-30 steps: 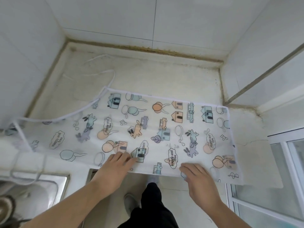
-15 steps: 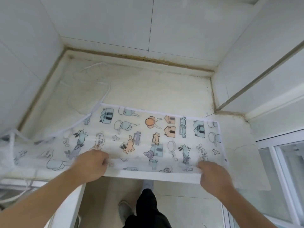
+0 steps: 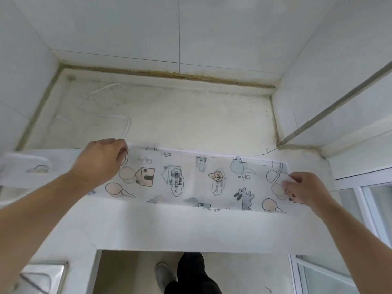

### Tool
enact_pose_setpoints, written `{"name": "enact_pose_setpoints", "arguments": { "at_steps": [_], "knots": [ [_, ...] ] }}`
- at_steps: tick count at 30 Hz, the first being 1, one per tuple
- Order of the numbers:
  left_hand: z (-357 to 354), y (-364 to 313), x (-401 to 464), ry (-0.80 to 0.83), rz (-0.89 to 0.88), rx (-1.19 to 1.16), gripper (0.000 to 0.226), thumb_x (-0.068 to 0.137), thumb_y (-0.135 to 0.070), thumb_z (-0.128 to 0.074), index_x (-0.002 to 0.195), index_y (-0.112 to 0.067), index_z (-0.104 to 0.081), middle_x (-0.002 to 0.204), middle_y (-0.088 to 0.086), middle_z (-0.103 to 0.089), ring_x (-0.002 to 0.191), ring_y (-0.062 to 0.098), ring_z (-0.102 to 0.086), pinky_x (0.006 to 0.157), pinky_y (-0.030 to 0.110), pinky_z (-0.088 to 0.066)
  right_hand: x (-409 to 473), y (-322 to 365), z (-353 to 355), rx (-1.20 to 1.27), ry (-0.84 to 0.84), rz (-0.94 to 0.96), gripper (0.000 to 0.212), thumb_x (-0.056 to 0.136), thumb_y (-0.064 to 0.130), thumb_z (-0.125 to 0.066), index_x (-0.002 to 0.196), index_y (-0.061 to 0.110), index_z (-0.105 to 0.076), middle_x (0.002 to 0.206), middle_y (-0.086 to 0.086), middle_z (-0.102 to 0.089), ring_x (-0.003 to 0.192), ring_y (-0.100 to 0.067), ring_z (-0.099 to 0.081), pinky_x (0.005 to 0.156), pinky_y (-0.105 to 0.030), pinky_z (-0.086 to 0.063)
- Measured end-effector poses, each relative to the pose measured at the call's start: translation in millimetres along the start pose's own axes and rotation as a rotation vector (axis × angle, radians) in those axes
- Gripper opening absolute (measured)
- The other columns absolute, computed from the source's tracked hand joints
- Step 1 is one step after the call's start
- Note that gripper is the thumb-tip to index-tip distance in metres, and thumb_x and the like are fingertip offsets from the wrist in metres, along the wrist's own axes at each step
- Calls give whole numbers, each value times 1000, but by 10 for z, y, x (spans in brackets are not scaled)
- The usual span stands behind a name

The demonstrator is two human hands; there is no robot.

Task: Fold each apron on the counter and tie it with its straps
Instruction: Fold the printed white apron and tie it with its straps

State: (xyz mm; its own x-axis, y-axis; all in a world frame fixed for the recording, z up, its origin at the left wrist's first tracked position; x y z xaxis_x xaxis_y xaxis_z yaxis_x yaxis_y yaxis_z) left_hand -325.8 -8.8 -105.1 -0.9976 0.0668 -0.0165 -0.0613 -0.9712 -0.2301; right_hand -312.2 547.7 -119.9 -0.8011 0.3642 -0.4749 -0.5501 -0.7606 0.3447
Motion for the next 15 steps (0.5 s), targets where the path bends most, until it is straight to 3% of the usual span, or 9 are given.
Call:
{"name": "enact_pose_setpoints", "arguments": {
  "at_steps": [2,5,8,12,13,15],
  "knots": [
    [-120,-29,92,-73,-67,35,5,96,-9,-66,95,-14,-69,83,3,-66,79,35,-64,86,48,-45,84,-51,-48,113,-29,-56,8,86,18,-76,78,20,-76,67,-5,-72,70,-33,-71,69,-39,-57],
    [-281,-106,204,-134,-89,118,22,92,-10,-59,111,-15,-70,106,6,-65,101,39,-58,96,49,-35,213,-84,-51,188,-148,-85,7,88,20,-75,81,22,-75,72,-6,-71,76,-31,-65,63,-35,-49],
    [-411,-276,242,-149,-131,100,34,88,0,-67,120,-10,-69,118,11,-58,106,39,-53,95,54,-40,337,-65,-79,248,-207,-64,5,91,23,-74,87,22,-73,77,-5,-71,77,-29,-64,64,-35,-49],
    [-787,-485,177,90,-171,-101,36,87,-5,-74,121,-15,-67,117,1,-55,100,30,-62,71,42,-58,426,-48,-182,204,-212,-109,8,95,21,-64,102,19,-67,85,-9,-72,78,-32,-66,71,-41,-54],
    [-894,-516,136,155,-167,-127,40,88,-10,-74,126,-19,-64,122,-1,-53,105,28,-62,75,43,-60,412,-42,-211,157,-267,-120,16,95,20,-57,110,14,-62,98,-15,-70,88,-37,-65,78,-45,-54],
    [-1069,-555,61,232,-144,-133,48,92,-27,-71,138,-27,-57,138,-1,-48,123,28,-53,97,51,-55,330,94,-300,-62,-465,-6,44,86,15,-51,128,2,-53,125,-28,-57,113,-48,-54,97,-55,-44]
  ]
}}
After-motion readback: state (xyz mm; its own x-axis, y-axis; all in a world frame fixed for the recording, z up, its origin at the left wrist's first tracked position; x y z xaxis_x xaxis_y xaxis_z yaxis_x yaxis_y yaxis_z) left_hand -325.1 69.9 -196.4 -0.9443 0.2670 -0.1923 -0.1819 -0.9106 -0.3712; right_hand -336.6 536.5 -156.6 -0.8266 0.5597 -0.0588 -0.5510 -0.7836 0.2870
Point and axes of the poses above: each hand's wrist, its own x-axis towards the middle knuckle, its own z-axis out of the back of the hand, y = z × x, the point moved 3 cm from there along x, towards the middle knuckle
